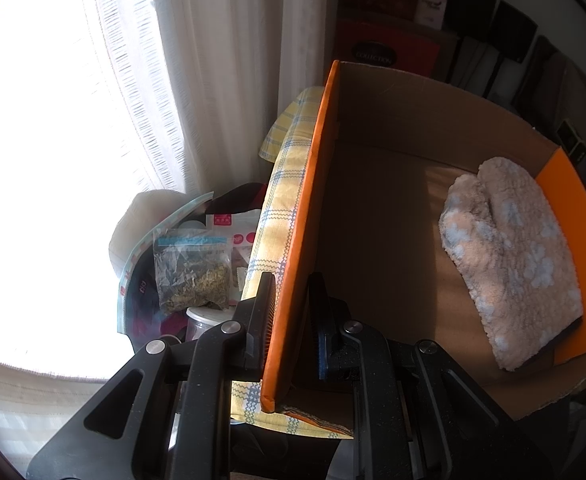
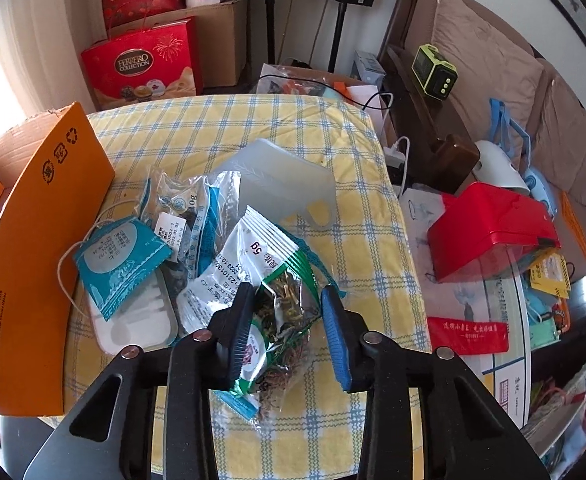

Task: Organize objects
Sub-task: 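Move the right gripper to the packet pile and grasp the green seed packet, then carry the seed packet with the right gripper and release it into the box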

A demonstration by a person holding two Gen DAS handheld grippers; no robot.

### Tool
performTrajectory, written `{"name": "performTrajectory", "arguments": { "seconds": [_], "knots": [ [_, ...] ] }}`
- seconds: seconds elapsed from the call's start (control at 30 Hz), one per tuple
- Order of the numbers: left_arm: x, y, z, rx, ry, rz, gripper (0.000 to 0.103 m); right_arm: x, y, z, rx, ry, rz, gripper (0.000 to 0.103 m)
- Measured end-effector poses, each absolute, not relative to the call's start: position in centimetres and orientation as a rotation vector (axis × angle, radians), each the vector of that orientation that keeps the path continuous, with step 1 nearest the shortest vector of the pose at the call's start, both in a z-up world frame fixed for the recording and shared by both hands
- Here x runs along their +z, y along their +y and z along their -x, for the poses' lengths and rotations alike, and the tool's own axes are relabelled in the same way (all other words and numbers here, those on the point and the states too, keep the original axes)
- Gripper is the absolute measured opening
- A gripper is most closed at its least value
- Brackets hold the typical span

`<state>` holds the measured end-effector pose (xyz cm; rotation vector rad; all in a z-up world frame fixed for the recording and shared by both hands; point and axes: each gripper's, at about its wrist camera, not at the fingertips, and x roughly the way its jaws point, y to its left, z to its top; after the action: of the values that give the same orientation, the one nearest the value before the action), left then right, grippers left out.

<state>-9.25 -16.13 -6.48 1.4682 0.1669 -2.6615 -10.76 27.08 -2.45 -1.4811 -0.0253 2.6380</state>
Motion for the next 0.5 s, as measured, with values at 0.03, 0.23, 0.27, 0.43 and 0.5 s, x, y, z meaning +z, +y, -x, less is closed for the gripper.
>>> {"name": "performTrajectory", "arguments": {
  "seconds": [0.03,0.23,0.27,0.43,0.5],
  "knots": [
    [-6.5,-16.2,9.2,-2.661,0.169,-1.469,0.015,-2.2,27.3,10.7,2.651,0.013,1.482,0.021],
    [-6.5,-16.3,9.2,-2.661,0.169,-1.469,0.015,-0.6,27.7,10.4,2.688,0.105,1.461,0.017],
    [-6.5,-16.3,9.2,-2.661,0.169,-1.469,0.015,-0.2,27.7,10.3,2.696,0.117,1.452,0.017],
    [-6.5,-16.3,9.3,-2.660,0.167,-1.470,0.015,1.4,27.9,9.8,2.731,0.156,1.407,0.013],
    [-6.4,-16.2,9.3,-2.657,0.154,-1.469,0.015,2.0,27.8,9.7,2.745,0.157,1.394,0.012]
  ]
}}
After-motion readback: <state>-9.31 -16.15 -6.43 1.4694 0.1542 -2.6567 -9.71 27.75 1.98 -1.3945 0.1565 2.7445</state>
